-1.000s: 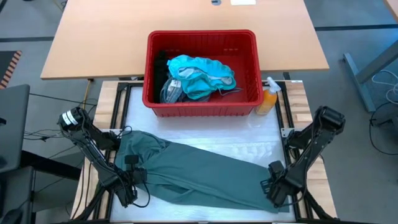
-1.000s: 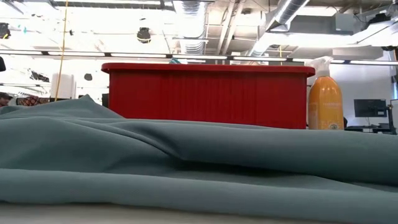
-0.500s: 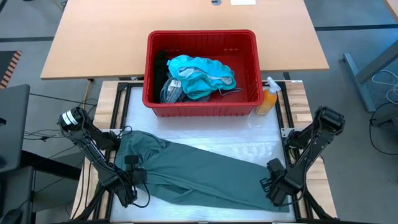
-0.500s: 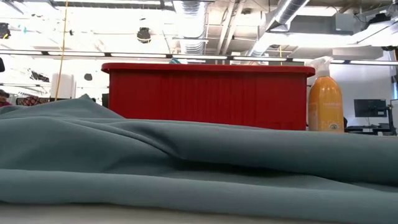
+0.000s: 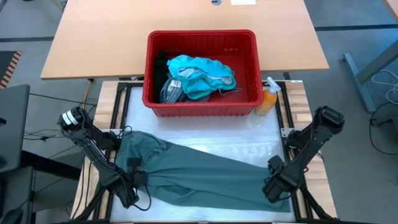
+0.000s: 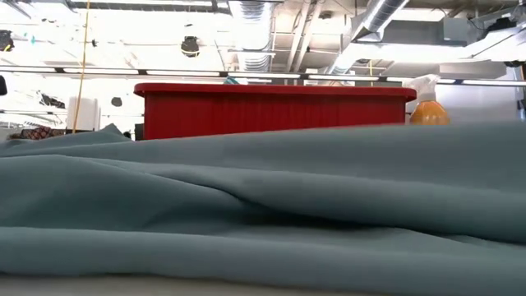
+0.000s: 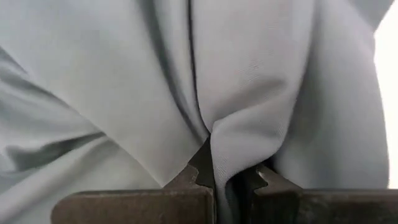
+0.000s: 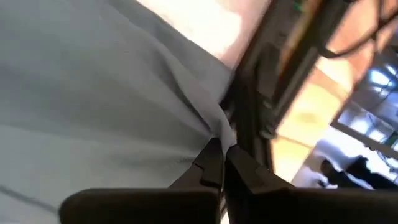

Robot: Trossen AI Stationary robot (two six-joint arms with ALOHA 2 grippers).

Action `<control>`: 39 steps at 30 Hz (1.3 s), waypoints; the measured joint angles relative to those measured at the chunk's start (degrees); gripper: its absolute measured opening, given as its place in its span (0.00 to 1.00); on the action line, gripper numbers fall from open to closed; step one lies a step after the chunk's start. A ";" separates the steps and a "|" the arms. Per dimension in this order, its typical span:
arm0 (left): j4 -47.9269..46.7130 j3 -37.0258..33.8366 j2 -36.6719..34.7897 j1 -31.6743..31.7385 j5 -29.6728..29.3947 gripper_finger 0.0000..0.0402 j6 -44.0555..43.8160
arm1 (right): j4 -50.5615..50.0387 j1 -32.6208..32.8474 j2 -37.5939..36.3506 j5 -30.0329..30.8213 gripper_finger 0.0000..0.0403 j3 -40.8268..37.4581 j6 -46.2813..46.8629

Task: Fold Laundry from Bin
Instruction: Fold the light blue pants

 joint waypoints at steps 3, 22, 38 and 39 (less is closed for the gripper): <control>-0.18 1.19 -0.01 0.00 -0.39 0.00 1.94 | 2.16 -1.28 0.64 -1.13 0.18 -2.15 -2.34; -0.74 1.85 -0.02 0.00 0.51 0.00 3.99 | -12.00 0.06 0.14 -2.45 0.57 10.42 -0.08; -0.26 1.85 -0.02 0.00 2.83 0.00 2.66 | 17.29 2.13 0.67 21.21 0.55 8.81 -7.50; -0.27 1.85 -0.02 -0.02 2.43 0.00 2.64 | 19.64 2.86 0.67 22.31 0.55 8.81 -10.05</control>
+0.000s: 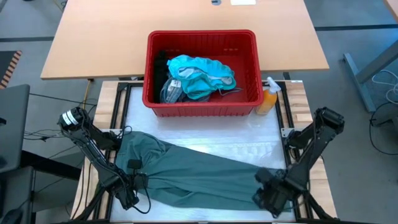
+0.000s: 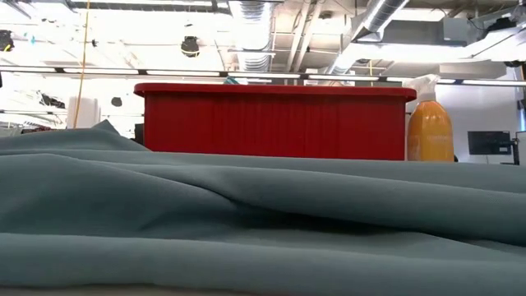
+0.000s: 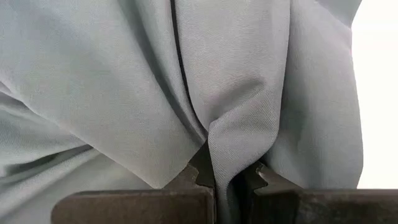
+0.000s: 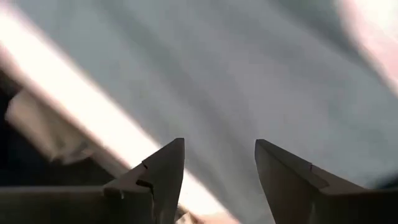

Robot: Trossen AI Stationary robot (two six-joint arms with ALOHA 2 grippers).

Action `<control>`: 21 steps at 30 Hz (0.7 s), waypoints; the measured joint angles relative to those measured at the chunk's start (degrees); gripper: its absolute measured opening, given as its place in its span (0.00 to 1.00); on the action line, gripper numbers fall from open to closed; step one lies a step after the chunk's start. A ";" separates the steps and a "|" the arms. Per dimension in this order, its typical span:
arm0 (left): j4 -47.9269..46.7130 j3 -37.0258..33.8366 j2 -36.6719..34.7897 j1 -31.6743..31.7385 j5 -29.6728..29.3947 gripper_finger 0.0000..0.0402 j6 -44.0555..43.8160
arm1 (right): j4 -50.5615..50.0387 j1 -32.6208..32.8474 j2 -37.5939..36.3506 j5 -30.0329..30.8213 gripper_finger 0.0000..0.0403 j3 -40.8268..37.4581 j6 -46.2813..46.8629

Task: Fold Laundry from Bin
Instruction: Fold the light blue pants

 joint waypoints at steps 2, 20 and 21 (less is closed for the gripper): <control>0.01 0.00 0.00 0.00 -1.18 0.00 -0.37 | 3.34 1.39 0.00 2.10 0.55 0.00 -4.61; 5.53 0.00 0.01 -0.01 -7.28 0.00 -4.10 | 8.54 15.53 8.31 2.49 0.55 0.04 -20.25; 5.64 0.00 0.00 0.00 -7.28 0.00 -4.13 | 7.37 15.78 9.05 0.94 0.55 0.04 -20.46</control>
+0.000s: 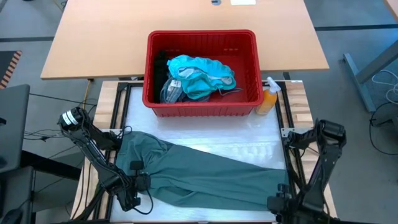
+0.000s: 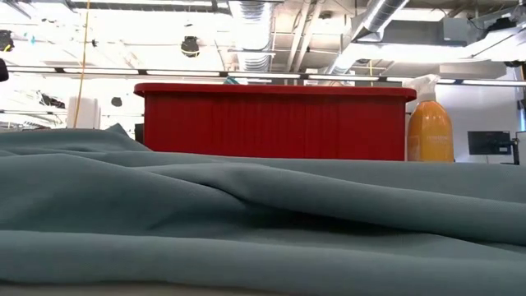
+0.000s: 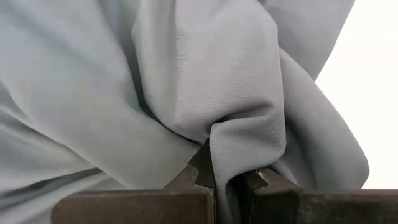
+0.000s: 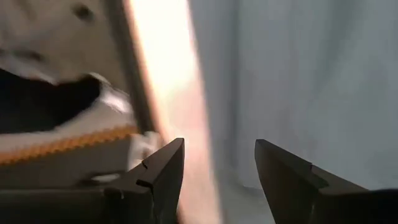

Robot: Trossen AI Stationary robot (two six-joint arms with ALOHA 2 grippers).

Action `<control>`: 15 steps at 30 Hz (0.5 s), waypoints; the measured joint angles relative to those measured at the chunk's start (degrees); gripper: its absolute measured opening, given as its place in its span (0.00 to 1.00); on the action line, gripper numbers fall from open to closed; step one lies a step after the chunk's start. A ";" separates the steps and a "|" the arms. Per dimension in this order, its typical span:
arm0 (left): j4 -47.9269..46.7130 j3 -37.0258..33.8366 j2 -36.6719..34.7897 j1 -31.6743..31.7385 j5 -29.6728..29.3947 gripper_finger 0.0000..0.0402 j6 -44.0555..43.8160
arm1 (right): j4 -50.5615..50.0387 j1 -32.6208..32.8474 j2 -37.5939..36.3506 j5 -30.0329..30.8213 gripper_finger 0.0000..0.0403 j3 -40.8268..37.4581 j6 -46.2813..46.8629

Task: Fold Laundry from Bin
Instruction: Fold the light blue pants

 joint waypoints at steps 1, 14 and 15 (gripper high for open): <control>0.04 0.00 0.00 0.00 -0.01 0.00 -0.17 | -1.34 0.14 0.66 -1.09 0.55 0.00 0.01; 0.79 0.00 0.00 0.54 0.42 0.00 -2.52 | -3.84 0.12 3.34 -4.54 0.55 -2.73 0.24; 1.04 0.00 0.00 0.73 0.47 0.00 -2.45 | -3.55 -0.17 3.59 -5.00 0.54 -3.39 1.10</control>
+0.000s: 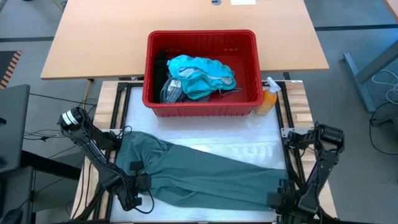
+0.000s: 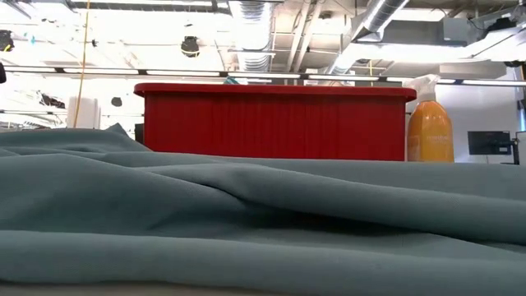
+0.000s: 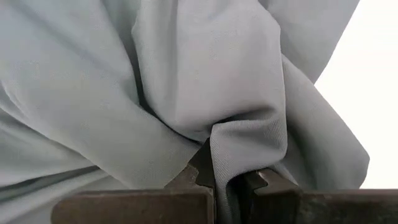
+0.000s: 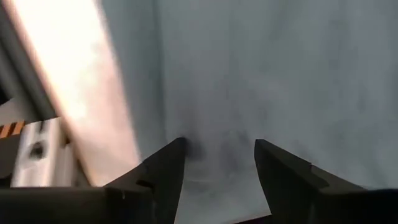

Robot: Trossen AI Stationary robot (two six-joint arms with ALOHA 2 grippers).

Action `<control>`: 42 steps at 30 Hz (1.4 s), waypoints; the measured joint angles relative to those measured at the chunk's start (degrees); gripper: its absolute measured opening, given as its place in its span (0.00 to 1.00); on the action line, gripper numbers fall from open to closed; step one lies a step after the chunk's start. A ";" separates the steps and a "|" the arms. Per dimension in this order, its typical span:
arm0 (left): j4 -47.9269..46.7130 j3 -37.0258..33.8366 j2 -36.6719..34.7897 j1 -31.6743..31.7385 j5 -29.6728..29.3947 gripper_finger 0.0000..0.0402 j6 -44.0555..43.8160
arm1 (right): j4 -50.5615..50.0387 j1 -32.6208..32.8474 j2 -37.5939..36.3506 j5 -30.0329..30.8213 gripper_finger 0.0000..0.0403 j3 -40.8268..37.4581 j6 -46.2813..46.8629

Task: Fold Laundry from Bin
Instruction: Fold the light blue pants

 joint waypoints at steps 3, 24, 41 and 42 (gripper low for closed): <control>0.22 0.00 0.01 0.50 0.71 0.00 0.35 | 0.39 -0.42 0.54 -0.33 0.51 -0.21 0.29; 2.80 0.00 0.00 0.79 -0.54 0.00 3.83 | -27.37 -5.00 0.08 -11.34 0.05 15.56 -15.96; 9.02 0.00 0.00 3.59 -0.14 0.00 11.08 | -33.72 -2.53 0.37 -24.05 0.05 19.95 -20.23; 8.65 0.00 0.00 3.46 -0.09 0.00 10.72 | -32.78 -1.26 0.42 -24.80 0.05 19.95 -19.07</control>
